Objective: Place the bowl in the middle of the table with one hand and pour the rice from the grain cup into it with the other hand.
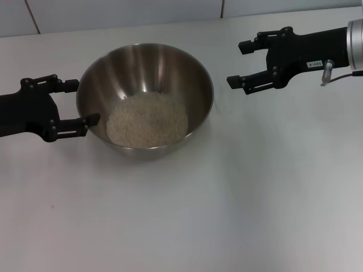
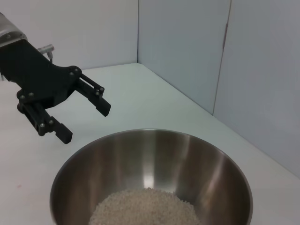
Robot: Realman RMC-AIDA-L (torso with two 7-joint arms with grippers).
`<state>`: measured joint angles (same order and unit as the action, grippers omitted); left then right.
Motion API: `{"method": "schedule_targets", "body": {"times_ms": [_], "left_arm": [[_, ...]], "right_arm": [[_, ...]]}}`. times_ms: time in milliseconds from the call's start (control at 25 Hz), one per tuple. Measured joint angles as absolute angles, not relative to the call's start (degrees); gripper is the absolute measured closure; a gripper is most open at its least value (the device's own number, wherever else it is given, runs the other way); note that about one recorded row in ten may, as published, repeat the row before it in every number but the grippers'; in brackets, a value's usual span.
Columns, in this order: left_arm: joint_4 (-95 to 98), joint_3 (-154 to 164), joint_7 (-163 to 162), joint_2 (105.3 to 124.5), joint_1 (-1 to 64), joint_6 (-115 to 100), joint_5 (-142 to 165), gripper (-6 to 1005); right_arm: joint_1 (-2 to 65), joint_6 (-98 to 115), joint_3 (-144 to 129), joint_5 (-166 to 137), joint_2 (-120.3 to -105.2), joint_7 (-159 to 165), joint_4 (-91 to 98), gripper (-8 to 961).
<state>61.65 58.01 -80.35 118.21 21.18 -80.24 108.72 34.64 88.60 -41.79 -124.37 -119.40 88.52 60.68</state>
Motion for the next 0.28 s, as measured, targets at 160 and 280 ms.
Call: {"method": "schedule_targets", "body": {"times_ms": [160, 280], "left_arm": [[61.7, 58.1, -80.3, 118.21, 21.2, -80.2, 108.7, 193], [61.7, 58.1, -80.3, 118.21, 21.4, -80.2, 108.7, 193]], "right_arm": [[34.7, 88.5, -41.8, -124.4, -119.46, 88.5, 61.3, 113], [34.6, 88.4, -41.8, -124.4, -119.50, 88.5, 61.5, 113]]}}
